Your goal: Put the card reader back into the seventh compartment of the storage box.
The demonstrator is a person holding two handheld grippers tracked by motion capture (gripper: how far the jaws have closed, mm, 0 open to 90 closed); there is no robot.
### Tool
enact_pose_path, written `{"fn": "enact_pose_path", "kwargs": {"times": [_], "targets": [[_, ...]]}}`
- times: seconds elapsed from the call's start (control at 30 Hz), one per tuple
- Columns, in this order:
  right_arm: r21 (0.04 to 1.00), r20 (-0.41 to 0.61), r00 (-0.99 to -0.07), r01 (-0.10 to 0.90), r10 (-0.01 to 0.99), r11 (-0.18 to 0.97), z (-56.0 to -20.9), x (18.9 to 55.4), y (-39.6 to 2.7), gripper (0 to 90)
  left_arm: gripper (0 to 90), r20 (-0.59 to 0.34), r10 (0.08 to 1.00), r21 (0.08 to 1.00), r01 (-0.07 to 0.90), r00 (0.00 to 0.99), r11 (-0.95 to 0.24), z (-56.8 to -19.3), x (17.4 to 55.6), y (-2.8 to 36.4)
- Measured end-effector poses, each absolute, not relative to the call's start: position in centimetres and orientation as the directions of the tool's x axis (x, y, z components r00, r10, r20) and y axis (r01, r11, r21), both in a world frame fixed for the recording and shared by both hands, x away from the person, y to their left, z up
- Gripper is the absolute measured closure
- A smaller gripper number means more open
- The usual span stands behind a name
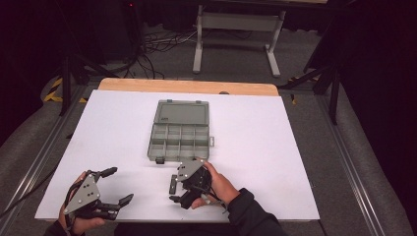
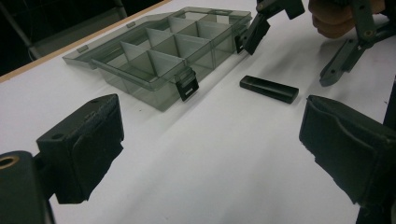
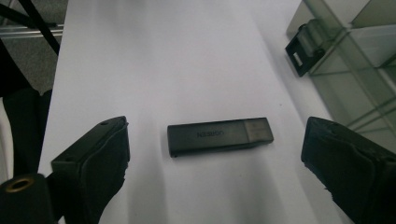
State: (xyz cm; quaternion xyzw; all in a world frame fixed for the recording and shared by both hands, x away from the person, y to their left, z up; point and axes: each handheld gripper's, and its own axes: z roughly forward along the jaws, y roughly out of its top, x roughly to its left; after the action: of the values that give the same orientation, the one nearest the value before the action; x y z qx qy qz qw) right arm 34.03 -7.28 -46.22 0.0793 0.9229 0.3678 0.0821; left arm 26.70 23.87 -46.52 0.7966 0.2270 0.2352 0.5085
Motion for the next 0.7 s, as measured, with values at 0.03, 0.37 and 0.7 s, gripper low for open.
{"fn": "enact_pose_path", "kwargs": {"times": [0.03,0.37,0.7], "targets": [[0.685,-0.093,-0.975,0.085,0.203,0.724,-46.3,34.1,-7.1,10.0,7.1,0.143,0.6,0.917,0.123,0.787,-0.38,-46.5,26.7,23.9],[0.658,-0.09,-0.977,0.085,0.191,0.748,-47.3,35.1,-6.2,15.0,7.3,0.143,0.596,0.915,0.124,0.79,-0.384,-46.6,26.7,23.8],[0.668,-0.041,-0.986,0.095,0.164,0.738,-47.4,35.8,-6.0,22.8,7.7,0.14,0.592,0.913,0.127,0.794,-0.387,-46.6,26.7,23.8]]}}
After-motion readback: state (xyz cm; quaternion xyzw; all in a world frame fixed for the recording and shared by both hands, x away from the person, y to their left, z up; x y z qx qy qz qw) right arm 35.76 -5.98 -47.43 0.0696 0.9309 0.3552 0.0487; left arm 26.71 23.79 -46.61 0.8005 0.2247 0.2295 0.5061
